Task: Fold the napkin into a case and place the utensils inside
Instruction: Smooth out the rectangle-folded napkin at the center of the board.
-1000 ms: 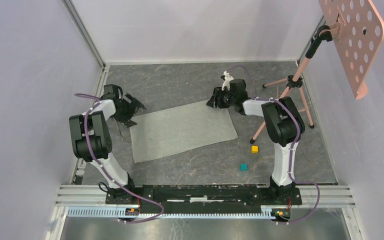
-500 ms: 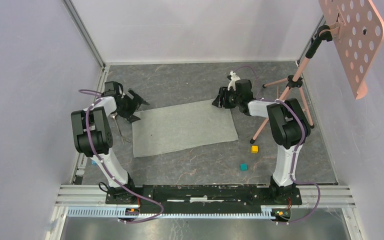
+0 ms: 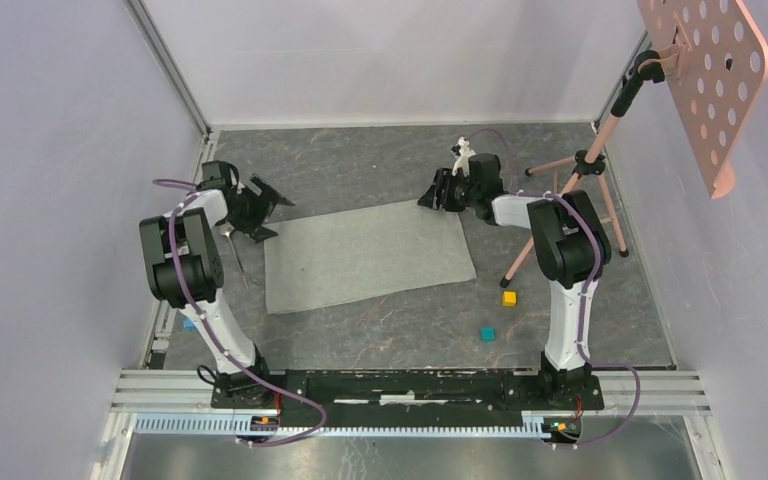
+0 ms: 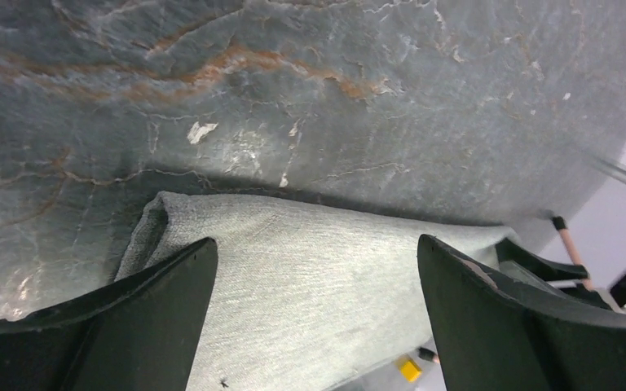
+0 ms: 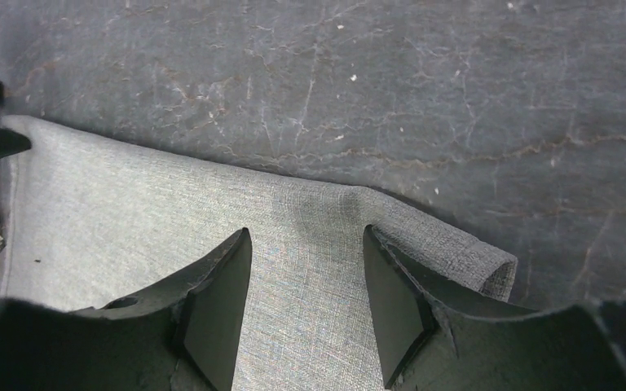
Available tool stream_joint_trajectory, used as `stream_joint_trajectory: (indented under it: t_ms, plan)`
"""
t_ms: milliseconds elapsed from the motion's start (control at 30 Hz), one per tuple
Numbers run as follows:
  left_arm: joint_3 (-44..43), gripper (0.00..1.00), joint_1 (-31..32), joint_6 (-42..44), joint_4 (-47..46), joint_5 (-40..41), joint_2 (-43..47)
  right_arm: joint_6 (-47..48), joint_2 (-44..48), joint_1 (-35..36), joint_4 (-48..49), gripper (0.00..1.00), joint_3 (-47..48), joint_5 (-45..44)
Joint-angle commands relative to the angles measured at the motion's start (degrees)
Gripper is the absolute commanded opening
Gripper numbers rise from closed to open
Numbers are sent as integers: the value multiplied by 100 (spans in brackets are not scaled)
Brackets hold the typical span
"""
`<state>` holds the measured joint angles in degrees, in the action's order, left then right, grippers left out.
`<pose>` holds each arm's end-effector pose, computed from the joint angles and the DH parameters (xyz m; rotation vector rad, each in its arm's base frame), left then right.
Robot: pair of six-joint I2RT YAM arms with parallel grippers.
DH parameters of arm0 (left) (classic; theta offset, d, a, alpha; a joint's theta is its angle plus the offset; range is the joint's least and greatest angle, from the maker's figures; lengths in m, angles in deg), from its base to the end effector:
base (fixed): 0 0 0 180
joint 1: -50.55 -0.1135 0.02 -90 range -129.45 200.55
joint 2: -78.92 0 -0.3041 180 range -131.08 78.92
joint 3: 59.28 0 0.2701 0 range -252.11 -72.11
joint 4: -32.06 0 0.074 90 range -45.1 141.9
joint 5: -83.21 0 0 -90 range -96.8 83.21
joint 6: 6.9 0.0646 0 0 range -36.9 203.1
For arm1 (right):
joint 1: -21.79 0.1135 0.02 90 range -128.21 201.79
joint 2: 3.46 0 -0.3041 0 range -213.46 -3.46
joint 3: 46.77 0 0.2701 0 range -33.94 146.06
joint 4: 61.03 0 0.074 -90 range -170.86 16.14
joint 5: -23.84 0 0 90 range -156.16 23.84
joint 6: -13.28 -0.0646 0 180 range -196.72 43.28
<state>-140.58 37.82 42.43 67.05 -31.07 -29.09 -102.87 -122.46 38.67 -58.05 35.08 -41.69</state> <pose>0.4139 0.0663 0.1643 -1.0723 2.4548 -0.7212 0.4636 0.1686 0.1418 -0.0751 2.2428 0.8829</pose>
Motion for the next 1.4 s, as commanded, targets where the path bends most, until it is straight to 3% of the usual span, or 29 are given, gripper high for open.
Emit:
stream_joint_trajectory:
  t_ms: [0, 267, 467, 600, 800, 1167, 1367]
  plan:
    - [-190, 100, -221, 175, -134, 17, -322, 5, -325, -173, 80, 60, 316, -73]
    - [-338, 100, -219, 282, -80, 28, -542, -484, -349, -508, 445, 61, -297, -166]
    - [-325, 100, 1, 710, -90, 33, 305, -59, -115, -461, -120, 62, 275, 174]
    - [-97, 100, 130, 563, -276, -136, 673, -108, 304, -308, 87, 65, 94, 273]
    - [-384, 100, 120, 280, -192, -160, 217, -531, -23, -221, 551, 65, 115, 627]
    - [-824, 100, -149, 592, 262, 228, -629, -209, -694, -538, 170, 65, 281, 191]
    - [-916, 100, -135, 861, 478, 301, -402, 525, -424, -589, -653, 65, 206, -627]
